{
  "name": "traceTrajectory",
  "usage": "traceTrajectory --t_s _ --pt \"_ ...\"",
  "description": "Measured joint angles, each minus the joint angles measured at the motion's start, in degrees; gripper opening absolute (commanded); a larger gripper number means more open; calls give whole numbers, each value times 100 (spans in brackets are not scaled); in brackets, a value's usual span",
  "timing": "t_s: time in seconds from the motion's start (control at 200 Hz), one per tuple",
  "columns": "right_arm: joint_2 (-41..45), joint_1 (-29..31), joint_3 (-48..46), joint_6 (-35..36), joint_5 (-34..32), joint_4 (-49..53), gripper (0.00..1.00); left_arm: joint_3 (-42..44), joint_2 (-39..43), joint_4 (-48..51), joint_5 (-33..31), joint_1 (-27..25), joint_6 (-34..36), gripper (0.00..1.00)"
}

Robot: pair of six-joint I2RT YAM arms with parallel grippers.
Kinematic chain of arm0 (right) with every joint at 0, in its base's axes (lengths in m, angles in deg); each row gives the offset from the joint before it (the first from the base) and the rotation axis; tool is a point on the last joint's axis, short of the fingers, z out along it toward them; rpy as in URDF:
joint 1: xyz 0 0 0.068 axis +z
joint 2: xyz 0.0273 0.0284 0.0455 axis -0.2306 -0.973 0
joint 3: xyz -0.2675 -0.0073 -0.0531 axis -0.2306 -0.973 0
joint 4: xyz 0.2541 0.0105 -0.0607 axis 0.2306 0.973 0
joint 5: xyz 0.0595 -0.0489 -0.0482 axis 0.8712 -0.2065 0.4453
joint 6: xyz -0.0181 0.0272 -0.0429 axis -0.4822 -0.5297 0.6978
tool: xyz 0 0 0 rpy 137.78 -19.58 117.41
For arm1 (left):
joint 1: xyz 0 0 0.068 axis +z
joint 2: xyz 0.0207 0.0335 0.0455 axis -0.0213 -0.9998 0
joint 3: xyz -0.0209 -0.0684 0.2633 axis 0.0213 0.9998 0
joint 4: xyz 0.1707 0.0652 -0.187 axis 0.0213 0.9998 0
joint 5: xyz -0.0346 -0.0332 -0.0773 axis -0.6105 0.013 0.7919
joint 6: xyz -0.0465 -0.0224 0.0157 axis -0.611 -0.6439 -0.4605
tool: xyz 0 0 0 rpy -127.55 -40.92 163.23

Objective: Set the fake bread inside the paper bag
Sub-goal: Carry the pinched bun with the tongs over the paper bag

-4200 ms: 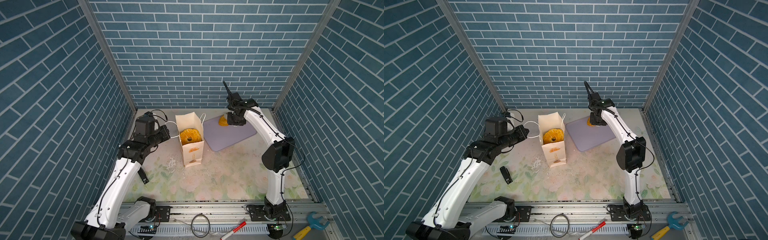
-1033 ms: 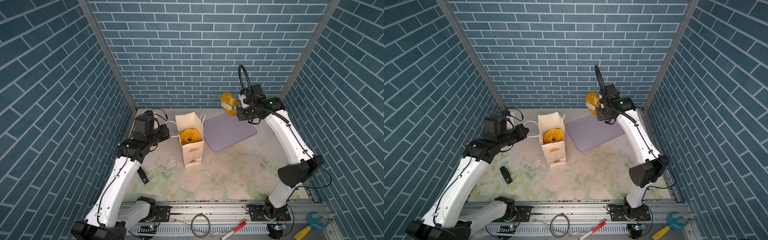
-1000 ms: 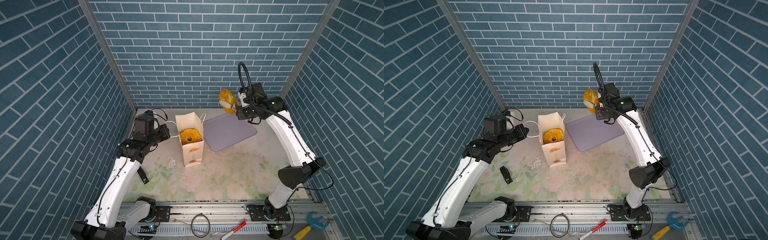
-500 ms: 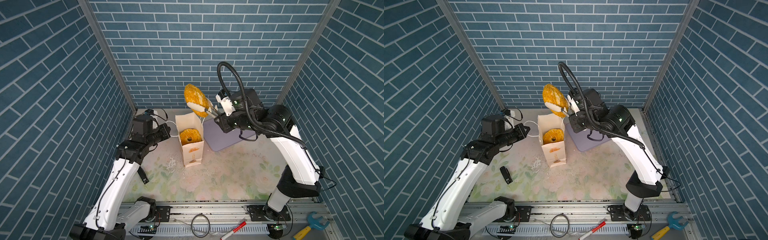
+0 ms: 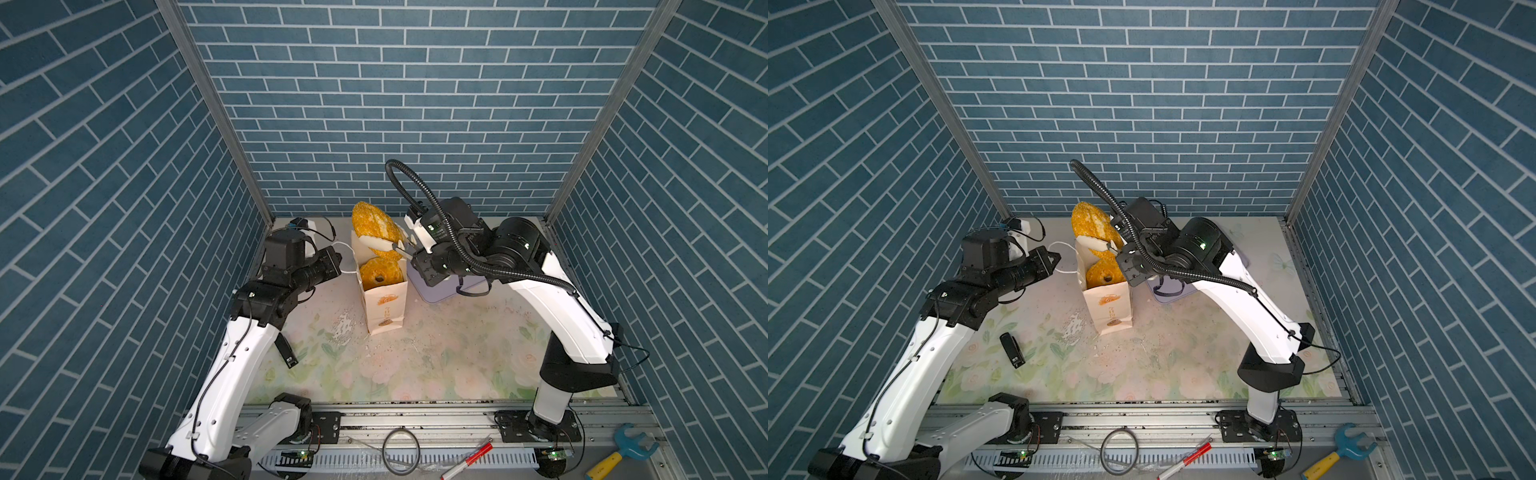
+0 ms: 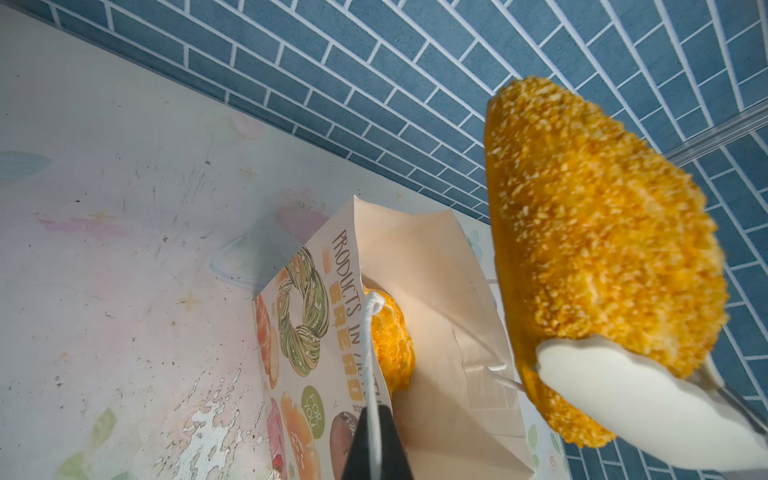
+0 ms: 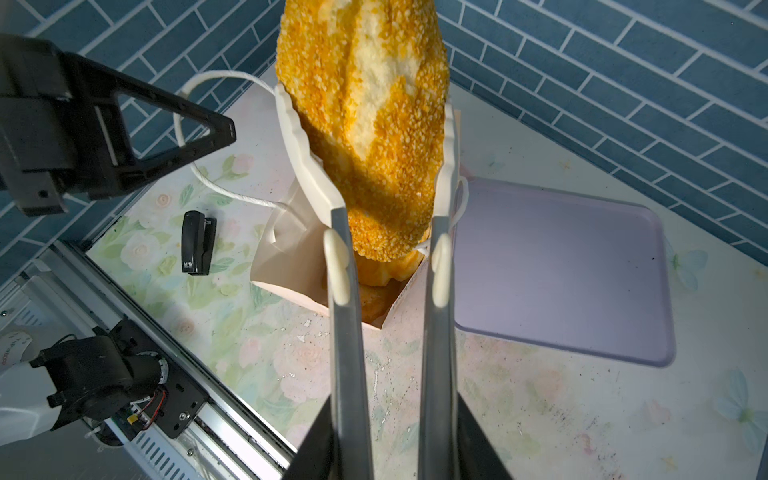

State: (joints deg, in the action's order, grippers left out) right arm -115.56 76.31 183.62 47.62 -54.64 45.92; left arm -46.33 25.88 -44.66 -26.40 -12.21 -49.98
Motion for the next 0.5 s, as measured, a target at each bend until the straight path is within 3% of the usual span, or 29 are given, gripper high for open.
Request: traceTrajectory --t_s 0.5 --pt "22 258 422 57 114 -378 34 -39 0 2 -2 -24 -4 0"
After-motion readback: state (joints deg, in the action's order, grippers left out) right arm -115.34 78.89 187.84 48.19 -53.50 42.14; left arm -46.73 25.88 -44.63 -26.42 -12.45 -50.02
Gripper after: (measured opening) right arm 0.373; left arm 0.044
